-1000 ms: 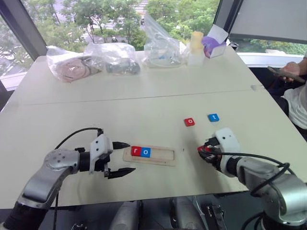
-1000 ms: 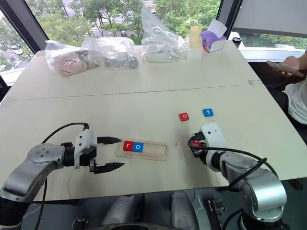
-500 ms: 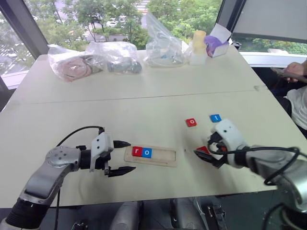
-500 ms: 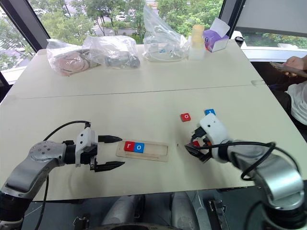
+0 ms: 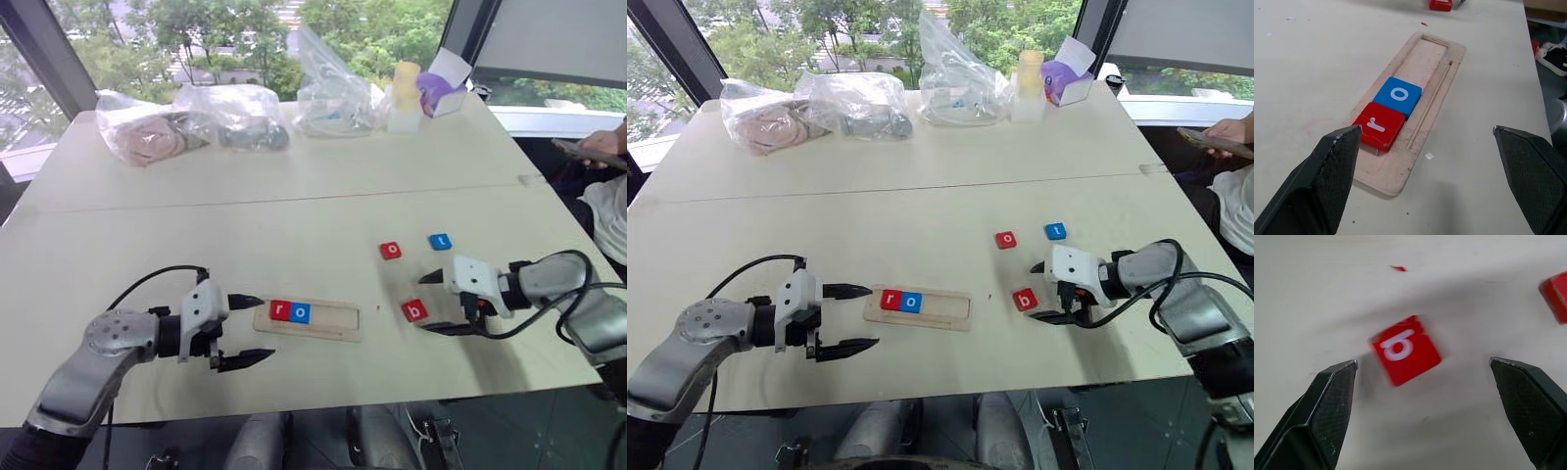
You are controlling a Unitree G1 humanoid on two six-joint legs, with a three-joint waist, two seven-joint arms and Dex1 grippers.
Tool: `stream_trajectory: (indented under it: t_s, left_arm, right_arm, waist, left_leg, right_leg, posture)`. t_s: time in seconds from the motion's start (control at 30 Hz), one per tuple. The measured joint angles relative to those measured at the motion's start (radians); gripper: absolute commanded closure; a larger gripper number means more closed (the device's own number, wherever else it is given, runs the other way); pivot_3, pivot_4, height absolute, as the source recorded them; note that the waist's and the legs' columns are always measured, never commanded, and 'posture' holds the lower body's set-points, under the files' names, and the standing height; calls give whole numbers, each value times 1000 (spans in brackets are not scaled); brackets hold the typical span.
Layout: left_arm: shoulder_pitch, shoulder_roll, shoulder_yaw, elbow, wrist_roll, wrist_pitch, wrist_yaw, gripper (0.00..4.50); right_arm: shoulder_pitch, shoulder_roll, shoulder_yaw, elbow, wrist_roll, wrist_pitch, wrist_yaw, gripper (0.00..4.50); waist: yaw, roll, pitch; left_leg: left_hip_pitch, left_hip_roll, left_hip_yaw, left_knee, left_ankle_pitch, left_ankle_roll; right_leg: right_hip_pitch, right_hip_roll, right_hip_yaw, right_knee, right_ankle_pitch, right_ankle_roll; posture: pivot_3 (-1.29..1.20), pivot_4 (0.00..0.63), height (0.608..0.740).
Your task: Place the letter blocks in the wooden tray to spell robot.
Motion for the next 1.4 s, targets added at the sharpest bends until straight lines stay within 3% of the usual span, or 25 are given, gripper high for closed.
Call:
stream_trajectory:
  t_s: [0.13, 0.17, 0.23, 0.37, 0.4, 0.57, 0.73, 0.97, 1.4]
  left_arm:
    - [4, 1, 4, -2, 0, 1, 8, 0]
    - [4, 1, 4, -3, 0, 1, 10, 0]
    - [4, 2, 4, -3, 0, 1, 12, 0]
    - [4, 2, 4, -4, 0, 2, 14, 0]
    - [4, 3, 4, -4, -1, 2, 14, 0]
    - [4, 12, 5, -4, -9, 2, 14, 0]
    - [1, 17, 5, -4, -17, 2, 15, 0]
    - [4, 17, 5, -14, -18, 5, 23, 0]
    - [42, 19, 12, -42, -18, 17, 50, 0]
  right_arm:
    - [-36, 23, 13, 63, -16, -59, 36, 32]
    - [-38, 26, 13, 70, -16, -66, 41, 273]
    - [-40, 34, 14, 75, -16, -69, 53, 901]
    - [-35, 57, 15, 68, -10, -70, 63, 3039]
    - [-34, 60, 14, 59, -7, -65, 62, 3378]
    - [-30, 90, 13, 0, -6, -9, 20, 3381]
    - [-62, 171, 14, -242, 81, 235, -45, 3381]
    - [-124, 315, 157, -326, 23, 452, -207, 3381]
    - [-134, 329, 275, -395, -27, 578, -273, 3381]
  waist:
    - [0, 0, 0]
    - [0, 0, 0]
    - [0, 0, 0]
    - [-4, 0, 0]
    - [-4, 0, 0]
    - [-1, 0, 0]
    - [-2, 0, 0]
    - [3, 0, 0]
    - [-1, 0, 0]
  left_leg:
    - [0, 0, 0, 0, 0, 0]
    - [0, 0, 0, 0, 0, 0]
    - [0, 0, 0, 0, 0, 0]
    - [1, 0, 0, 0, 0, 0]
    - [1, 0, 0, 0, 0, 0]
    - [1, 0, 0, 0, 0, 0]
    - [0, 0, -1, 0, 0, 0]
    - [-1, 0, -1, 0, 0, 0]
    - [-1, 0, -1, 0, 0, -1]
  right_leg:
    - [0, 0, 0, 0, 0, 0]
    - [0, 0, 0, 0, 0, 0]
    - [1, 0, 0, 0, 0, -1]
    - [1, 0, 1, 0, 0, -1]
    - [1, 0, 1, 1, 0, -1]
    - [0, 0, 1, 0, 0, -1]
    - [-2, 0, 1, 2, 1, 1]
    - [-2, -1, 1, 1, 0, -1]
    - [-3, 0, 1, 2, 1, 1]
  posture:
    - [0, 150, 740]
    - [0, 150, 740]
    - [0, 150, 740]
    - [0, 150, 740]
    - [0, 150, 740]
    - [0, 150, 740]
    - [0, 150, 740]
    - [0, 150, 740]
    - [0, 150, 740]
